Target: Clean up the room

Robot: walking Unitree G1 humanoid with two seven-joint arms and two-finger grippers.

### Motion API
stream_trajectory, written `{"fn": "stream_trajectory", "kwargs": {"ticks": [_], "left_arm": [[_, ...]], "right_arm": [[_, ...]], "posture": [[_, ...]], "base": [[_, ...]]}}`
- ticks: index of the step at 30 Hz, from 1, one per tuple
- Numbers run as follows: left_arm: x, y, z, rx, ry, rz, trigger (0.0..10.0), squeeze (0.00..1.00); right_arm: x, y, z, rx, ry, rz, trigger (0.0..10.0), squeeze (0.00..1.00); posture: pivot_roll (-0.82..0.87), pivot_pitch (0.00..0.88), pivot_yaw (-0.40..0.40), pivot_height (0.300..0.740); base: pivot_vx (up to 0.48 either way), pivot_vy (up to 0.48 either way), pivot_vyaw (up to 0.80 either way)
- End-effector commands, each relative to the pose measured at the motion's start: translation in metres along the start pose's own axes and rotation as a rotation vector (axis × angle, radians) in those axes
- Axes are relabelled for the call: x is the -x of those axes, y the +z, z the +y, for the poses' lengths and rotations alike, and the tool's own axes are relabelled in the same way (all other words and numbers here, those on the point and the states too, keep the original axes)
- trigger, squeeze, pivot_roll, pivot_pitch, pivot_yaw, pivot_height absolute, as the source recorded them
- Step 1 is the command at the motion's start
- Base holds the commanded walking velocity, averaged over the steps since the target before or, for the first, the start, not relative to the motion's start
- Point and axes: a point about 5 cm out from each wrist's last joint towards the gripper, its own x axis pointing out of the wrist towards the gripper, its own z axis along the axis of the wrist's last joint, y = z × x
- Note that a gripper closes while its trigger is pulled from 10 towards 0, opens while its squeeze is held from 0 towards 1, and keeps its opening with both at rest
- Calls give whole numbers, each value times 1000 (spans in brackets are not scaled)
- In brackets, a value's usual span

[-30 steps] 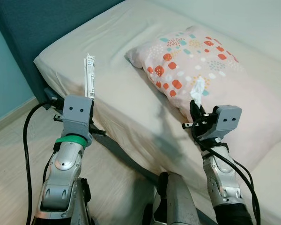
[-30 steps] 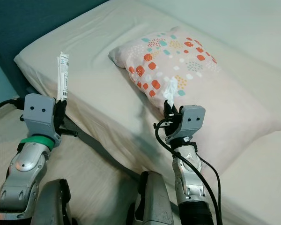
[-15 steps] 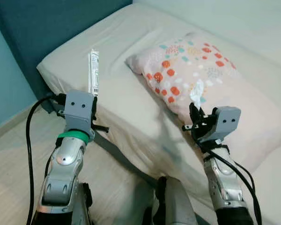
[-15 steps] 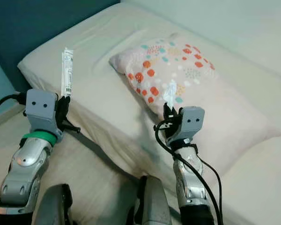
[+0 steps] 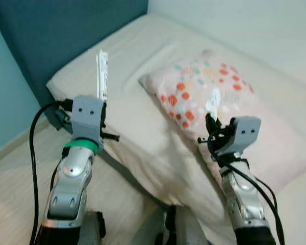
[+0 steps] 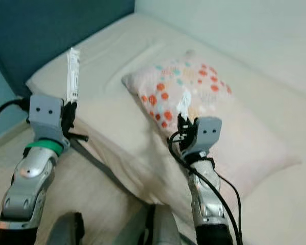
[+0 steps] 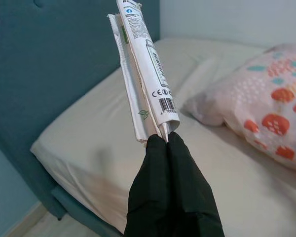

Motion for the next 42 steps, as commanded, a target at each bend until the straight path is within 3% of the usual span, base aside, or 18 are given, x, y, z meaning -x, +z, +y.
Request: {"fn": "stream_trajectory", "kwargs": {"ticks": [1,16,29,42], "left_arm": [[0,-1,-3,6,-6,-5,10000,0],[-2,-4,-6,4,-12,-2,10000,0],[-2,-4,-6,7,-19,-4,10000,0],[-1,-3,-7,6,-20,-7,10000,0]], "right_arm": [[5,-2,-5,8,-16,15,10000,0],[4,-2,-5,1,-17,20,10000,0],[4,-8,0,18,-34,51,10000,0],[3,-9,2,8,-33,59,10000,0]], "posture": [[101,88,-98,670],[99,84,-94,740],[98,82,-88,740],[104,81,-85,740]], "base": [[0,0,0],[0,0,0],[0,0,0],[-326,0,0]]}}
